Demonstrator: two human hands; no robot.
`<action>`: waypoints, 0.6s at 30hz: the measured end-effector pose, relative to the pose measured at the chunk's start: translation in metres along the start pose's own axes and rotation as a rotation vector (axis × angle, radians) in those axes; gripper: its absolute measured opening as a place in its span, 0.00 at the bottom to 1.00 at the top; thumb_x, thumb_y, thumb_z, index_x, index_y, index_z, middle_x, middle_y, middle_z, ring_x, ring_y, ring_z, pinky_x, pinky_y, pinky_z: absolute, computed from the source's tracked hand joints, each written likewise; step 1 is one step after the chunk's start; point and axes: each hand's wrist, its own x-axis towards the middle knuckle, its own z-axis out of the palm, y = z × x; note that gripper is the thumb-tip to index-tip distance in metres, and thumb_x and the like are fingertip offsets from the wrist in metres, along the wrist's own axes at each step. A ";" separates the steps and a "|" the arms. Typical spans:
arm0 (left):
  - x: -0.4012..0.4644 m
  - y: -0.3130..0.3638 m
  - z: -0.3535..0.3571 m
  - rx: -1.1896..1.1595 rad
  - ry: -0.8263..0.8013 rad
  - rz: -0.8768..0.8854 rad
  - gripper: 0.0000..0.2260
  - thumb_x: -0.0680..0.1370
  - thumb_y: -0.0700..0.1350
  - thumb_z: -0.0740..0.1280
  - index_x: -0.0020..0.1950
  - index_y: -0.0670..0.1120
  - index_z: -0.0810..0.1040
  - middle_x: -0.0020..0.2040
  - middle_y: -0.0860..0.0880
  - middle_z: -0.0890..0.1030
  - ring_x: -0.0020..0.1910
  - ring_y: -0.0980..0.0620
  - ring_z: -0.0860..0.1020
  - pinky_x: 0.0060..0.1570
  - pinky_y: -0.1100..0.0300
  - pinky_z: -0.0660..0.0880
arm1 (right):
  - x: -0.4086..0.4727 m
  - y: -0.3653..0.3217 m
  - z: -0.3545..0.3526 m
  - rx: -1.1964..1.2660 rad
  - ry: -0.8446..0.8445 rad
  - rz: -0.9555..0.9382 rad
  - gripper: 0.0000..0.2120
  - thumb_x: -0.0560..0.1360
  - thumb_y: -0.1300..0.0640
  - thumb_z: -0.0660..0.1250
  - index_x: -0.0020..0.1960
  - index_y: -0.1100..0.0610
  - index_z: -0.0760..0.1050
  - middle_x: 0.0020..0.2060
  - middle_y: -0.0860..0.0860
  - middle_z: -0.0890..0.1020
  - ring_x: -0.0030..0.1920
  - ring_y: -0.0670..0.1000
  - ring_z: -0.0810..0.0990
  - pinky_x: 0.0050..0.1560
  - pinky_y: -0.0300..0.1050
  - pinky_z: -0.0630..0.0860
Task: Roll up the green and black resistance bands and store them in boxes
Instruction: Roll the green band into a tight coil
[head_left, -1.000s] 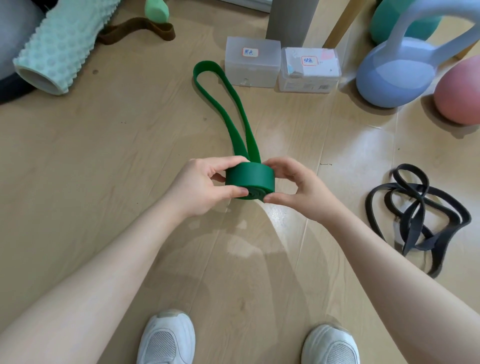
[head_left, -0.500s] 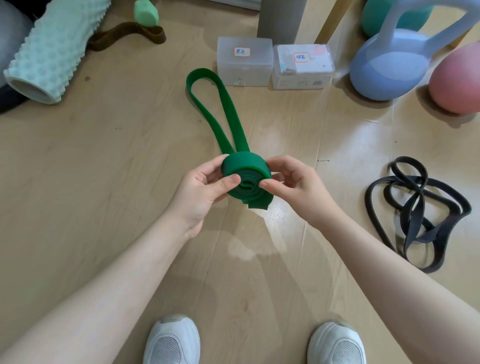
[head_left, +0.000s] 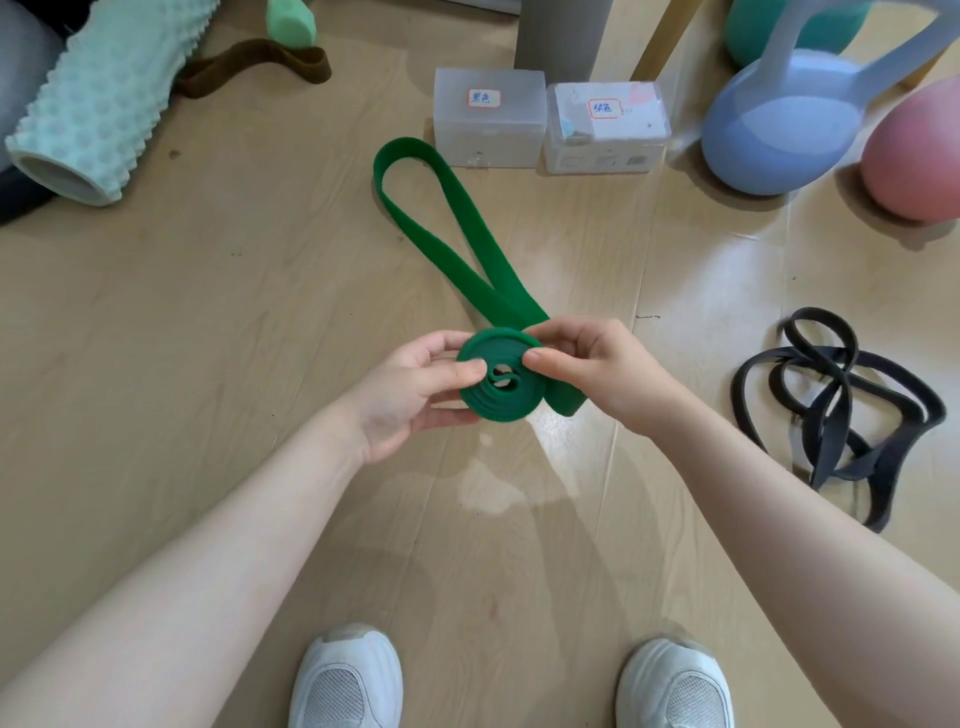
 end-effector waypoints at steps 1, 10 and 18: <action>-0.001 0.004 -0.002 0.086 -0.050 -0.039 0.16 0.70 0.43 0.70 0.57 0.47 0.75 0.51 0.47 0.83 0.49 0.49 0.82 0.48 0.57 0.78 | -0.002 0.001 -0.001 -0.044 -0.035 0.011 0.08 0.74 0.59 0.68 0.53 0.55 0.78 0.41 0.48 0.85 0.41 0.43 0.83 0.42 0.34 0.76; 0.001 0.012 0.005 0.687 -0.053 -0.045 0.12 0.71 0.45 0.72 0.54 0.47 0.78 0.48 0.49 0.84 0.48 0.53 0.82 0.55 0.55 0.77 | -0.001 0.006 0.005 -0.336 -0.194 0.043 0.13 0.70 0.58 0.72 0.54 0.53 0.77 0.46 0.48 0.83 0.44 0.46 0.81 0.48 0.41 0.79; -0.005 0.000 0.010 0.860 0.163 0.207 0.11 0.70 0.48 0.72 0.51 0.52 0.80 0.43 0.55 0.83 0.36 0.62 0.78 0.42 0.62 0.77 | 0.001 0.015 0.011 -0.331 -0.212 0.002 0.24 0.69 0.58 0.73 0.63 0.51 0.71 0.53 0.44 0.79 0.55 0.44 0.77 0.60 0.45 0.73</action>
